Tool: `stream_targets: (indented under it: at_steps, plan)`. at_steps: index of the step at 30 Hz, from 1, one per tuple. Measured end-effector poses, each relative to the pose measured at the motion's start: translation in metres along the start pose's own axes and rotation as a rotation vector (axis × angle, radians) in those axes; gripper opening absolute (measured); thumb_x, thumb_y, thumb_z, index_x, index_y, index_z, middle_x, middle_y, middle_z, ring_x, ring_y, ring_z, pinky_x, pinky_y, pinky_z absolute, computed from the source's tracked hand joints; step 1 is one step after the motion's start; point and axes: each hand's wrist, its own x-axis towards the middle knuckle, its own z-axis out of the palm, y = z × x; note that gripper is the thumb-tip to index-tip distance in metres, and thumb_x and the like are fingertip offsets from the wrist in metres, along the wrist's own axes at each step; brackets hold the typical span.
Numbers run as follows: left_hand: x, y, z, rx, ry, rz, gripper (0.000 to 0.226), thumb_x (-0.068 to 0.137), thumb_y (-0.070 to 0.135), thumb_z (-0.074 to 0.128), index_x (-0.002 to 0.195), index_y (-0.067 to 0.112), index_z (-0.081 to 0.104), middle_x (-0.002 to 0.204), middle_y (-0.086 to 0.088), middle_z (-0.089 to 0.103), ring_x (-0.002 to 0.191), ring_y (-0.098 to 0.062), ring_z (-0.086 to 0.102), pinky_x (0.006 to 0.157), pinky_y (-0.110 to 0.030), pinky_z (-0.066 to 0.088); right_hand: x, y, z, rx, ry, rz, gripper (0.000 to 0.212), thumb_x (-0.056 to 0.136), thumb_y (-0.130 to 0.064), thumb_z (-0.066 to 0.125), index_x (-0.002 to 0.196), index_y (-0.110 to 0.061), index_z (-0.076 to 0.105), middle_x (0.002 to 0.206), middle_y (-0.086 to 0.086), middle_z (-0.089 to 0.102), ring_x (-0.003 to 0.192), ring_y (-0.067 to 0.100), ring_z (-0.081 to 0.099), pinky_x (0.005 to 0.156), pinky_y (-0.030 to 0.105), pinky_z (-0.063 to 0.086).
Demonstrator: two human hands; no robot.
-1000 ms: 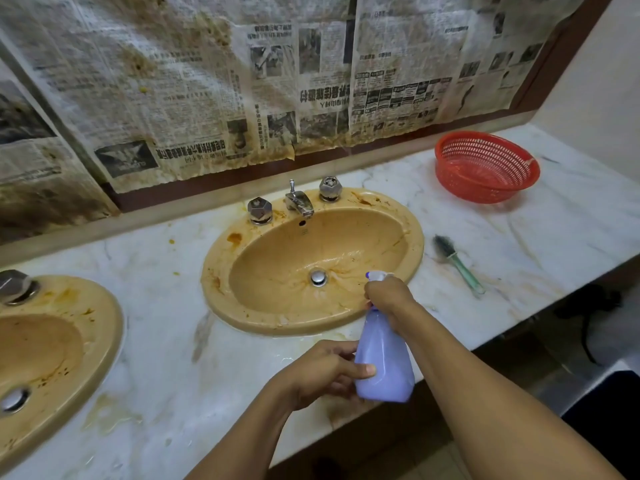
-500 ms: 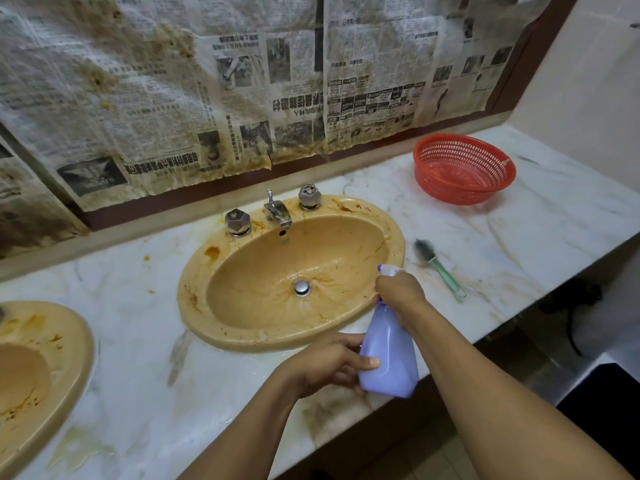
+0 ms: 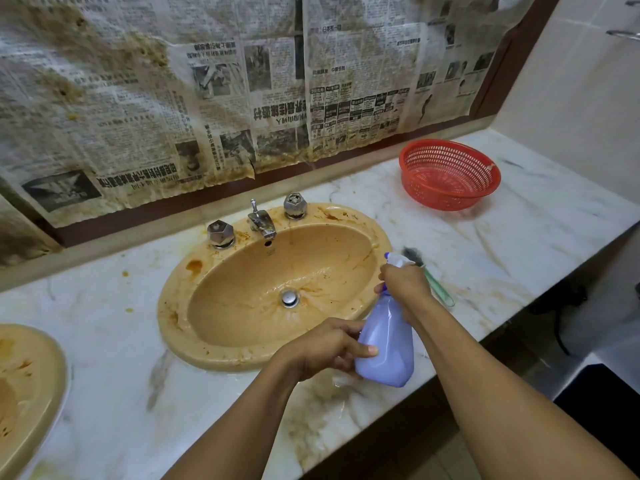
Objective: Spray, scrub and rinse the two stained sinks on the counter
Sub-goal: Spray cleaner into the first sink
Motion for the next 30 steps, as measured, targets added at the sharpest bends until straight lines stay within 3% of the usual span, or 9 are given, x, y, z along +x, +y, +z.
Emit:
stream_targets:
  at_steps: [2, 7, 10, 12, 17, 20, 25, 27, 30]
  plan:
    - [-0.005, -0.001, -0.002, 0.007, 0.013, 0.006, 0.036, 0.089, 0.017, 0.073, 0.125, 0.015, 0.073, 0.11, -0.012, 0.072, 0.096, -0.025, 0.068, 0.09, -0.037, 0.059, -0.001, -0.003, 0.005, 0.016, -0.07, 0.016, 0.035, 0.092, -0.015, 0.054, 0.125, -0.014, 0.065, 0.061, 0.002, 0.069, 0.065, 0.014, 0.069, 0.065, 0.027, 0.056]
    - [-0.036, -0.012, -0.014, -0.024, 0.119, 0.031, 0.034, 0.092, 0.01, 0.073, 0.124, 0.021, 0.074, 0.119, -0.013, 0.074, 0.099, -0.02, 0.073, 0.089, -0.038, 0.06, -0.027, -0.019, 0.042, 0.055, -0.278, -0.031, 0.028, 0.099, -0.012, 0.056, 0.126, -0.018, 0.058, 0.071, 0.007, 0.069, 0.073, 0.019, 0.067, 0.051, 0.021, 0.045]
    - [-0.058, -0.023, -0.022, -0.063, 0.208, 0.051, 0.035, 0.091, 0.005, 0.072, 0.122, 0.021, 0.075, 0.116, -0.007, 0.076, 0.107, -0.023, 0.073, 0.094, -0.044, 0.06, -0.038, -0.018, 0.075, -0.027, -0.318, -0.051, 0.017, 0.095, -0.013, 0.056, 0.11, -0.017, 0.064, 0.064, 0.005, 0.064, 0.058, 0.015, 0.06, 0.055, 0.023, 0.048]
    - [-0.072, -0.032, -0.026, -0.104, 0.253, 0.052, 0.034, 0.09, 0.007, 0.074, 0.121, 0.021, 0.076, 0.118, -0.008, 0.075, 0.112, -0.028, 0.071, 0.097, -0.049, 0.059, -0.048, -0.019, 0.089, -0.1, -0.357, -0.055, 0.009, 0.096, -0.017, 0.056, 0.097, -0.017, 0.065, 0.063, 0.005, 0.065, 0.062, 0.016, 0.061, 0.064, 0.026, 0.051]
    - [-0.098, -0.048, -0.015, -0.164, 0.291, 0.04, 0.03, 0.09, 0.013, 0.077, 0.12, 0.018, 0.076, 0.116, -0.01, 0.075, 0.105, -0.027, 0.074, 0.092, -0.044, 0.061, -0.069, -0.016, 0.103, -0.207, -0.547, -0.061, 0.025, 0.096, -0.021, 0.058, 0.118, -0.033, 0.057, 0.086, 0.013, 0.078, 0.081, 0.015, 0.063, 0.073, 0.025, 0.046]
    - [-0.103, -0.056, 0.003, -0.22, 0.327, 0.037, 0.029, 0.088, 0.013, 0.079, 0.116, 0.018, 0.077, 0.104, -0.005, 0.079, 0.095, -0.021, 0.076, 0.088, -0.038, 0.062, -0.08, -0.013, 0.103, -0.291, -0.582, -0.066, 0.007, 0.094, -0.022, 0.061, 0.1, -0.022, 0.065, 0.079, 0.012, 0.077, 0.074, 0.014, 0.064, 0.072, 0.028, 0.044]
    - [-0.101, -0.07, 0.017, -0.254, 0.336, 0.073, 0.044, 0.088, 0.016, 0.081, 0.128, 0.029, 0.07, 0.108, -0.003, 0.079, 0.099, -0.02, 0.075, 0.089, -0.034, 0.061, -0.084, -0.007, 0.101, -0.468, -0.517, -0.1, 0.025, 0.097, -0.025, 0.06, 0.079, -0.01, 0.068, 0.062, 0.005, 0.069, 0.064, 0.015, 0.059, 0.071, 0.028, 0.048]
    - [-0.099, -0.073, 0.013, -0.22, 0.303, 0.062, 0.05, 0.089, 0.017, 0.08, 0.134, 0.03, 0.064, 0.11, -0.001, 0.078, 0.099, -0.018, 0.074, 0.09, -0.034, 0.061, -0.084, -0.012, 0.098, -0.491, -0.594, -0.091, 0.023, 0.096, -0.024, 0.062, 0.086, -0.006, 0.072, 0.073, 0.009, 0.075, 0.068, 0.016, 0.062, 0.077, 0.03, 0.05]
    - [-0.102, -0.08, -0.005, -0.073, 0.346, 0.026, 0.058, 0.086, 0.018, 0.082, 0.14, 0.026, 0.061, 0.115, 0.002, 0.075, 0.092, -0.019, 0.075, 0.083, -0.036, 0.063, -0.084, -0.024, 0.088, -0.417, -0.753, -0.077, 0.018, 0.098, -0.02, 0.064, 0.093, -0.003, 0.068, 0.096, 0.017, 0.077, 0.063, 0.018, 0.064, 0.062, 0.025, 0.052]
